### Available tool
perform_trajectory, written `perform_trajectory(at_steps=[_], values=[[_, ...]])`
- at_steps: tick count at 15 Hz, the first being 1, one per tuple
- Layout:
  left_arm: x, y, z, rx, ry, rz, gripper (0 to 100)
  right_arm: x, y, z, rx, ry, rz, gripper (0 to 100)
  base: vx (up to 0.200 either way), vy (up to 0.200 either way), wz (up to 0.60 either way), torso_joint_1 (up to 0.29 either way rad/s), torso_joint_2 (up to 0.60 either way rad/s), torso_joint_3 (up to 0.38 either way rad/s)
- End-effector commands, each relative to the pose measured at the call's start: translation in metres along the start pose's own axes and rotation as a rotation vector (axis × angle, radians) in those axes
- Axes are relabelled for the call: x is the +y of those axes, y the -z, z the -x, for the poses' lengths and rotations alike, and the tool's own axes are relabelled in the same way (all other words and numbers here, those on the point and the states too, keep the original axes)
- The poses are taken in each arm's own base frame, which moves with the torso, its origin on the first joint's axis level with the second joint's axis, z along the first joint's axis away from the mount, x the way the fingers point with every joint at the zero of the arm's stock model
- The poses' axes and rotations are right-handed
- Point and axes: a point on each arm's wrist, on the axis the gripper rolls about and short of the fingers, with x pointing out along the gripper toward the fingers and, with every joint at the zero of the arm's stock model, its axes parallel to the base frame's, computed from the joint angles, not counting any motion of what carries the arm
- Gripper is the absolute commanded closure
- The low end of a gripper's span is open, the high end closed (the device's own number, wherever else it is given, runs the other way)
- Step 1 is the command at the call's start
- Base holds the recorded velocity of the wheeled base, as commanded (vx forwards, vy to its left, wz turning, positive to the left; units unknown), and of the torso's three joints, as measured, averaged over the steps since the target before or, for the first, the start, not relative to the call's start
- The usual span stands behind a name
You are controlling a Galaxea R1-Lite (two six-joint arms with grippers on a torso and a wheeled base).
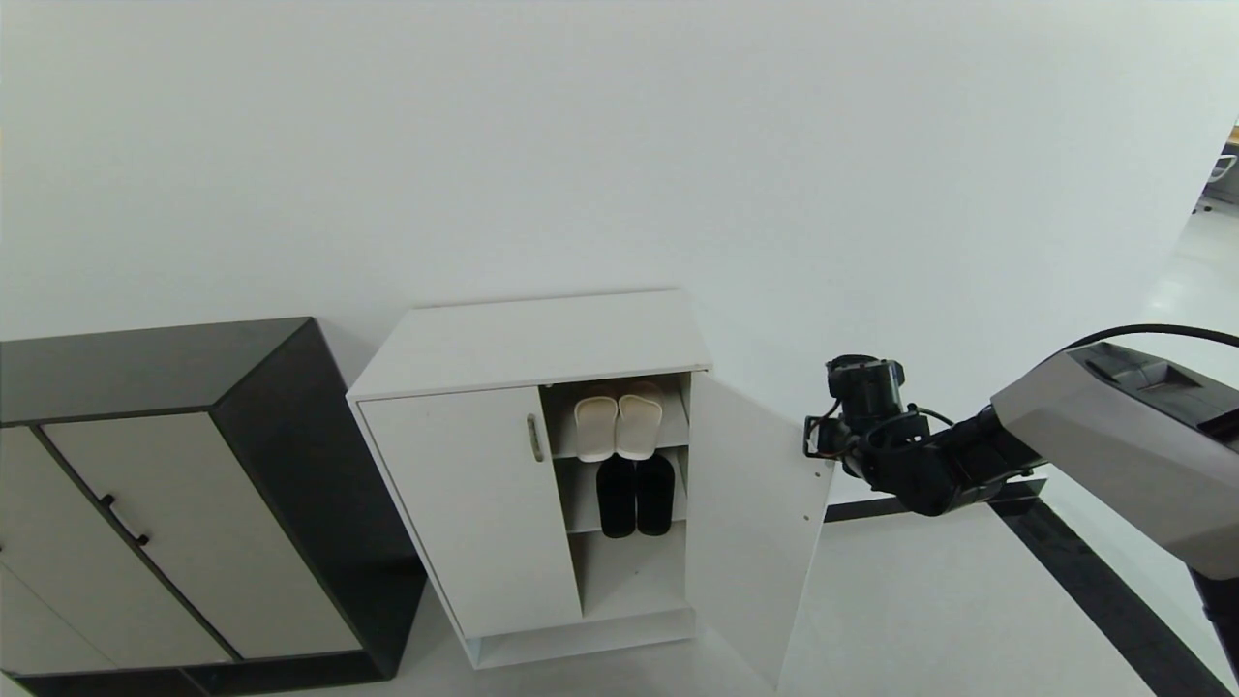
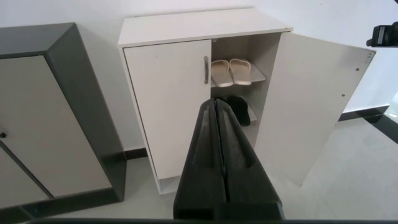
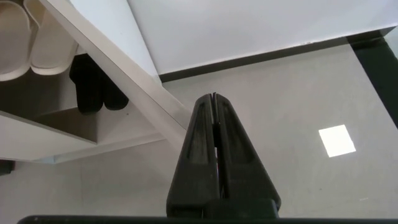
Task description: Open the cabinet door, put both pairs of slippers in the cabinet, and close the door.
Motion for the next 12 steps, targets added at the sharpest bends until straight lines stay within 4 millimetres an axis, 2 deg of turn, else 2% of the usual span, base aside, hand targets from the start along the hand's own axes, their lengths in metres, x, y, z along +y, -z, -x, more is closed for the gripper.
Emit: perform_trajectory(at_steps=[1,12], values=[[0.0000,0.0000,-0.0001,0.001,0.000,0.000,100,0.0004,0.0024,-0.0019,0.004,0.001,0.002,100,0.000,0.000,0.00,0.000,0.00,0.000],[0.0000,0.0000,-0.0001,0.001,0.000,0.000,100,0.0027,0.0058,-0.0004,0.010,0.000,0.012,100,0.000,0.000,0.00,0.000,0.00,0.000]])
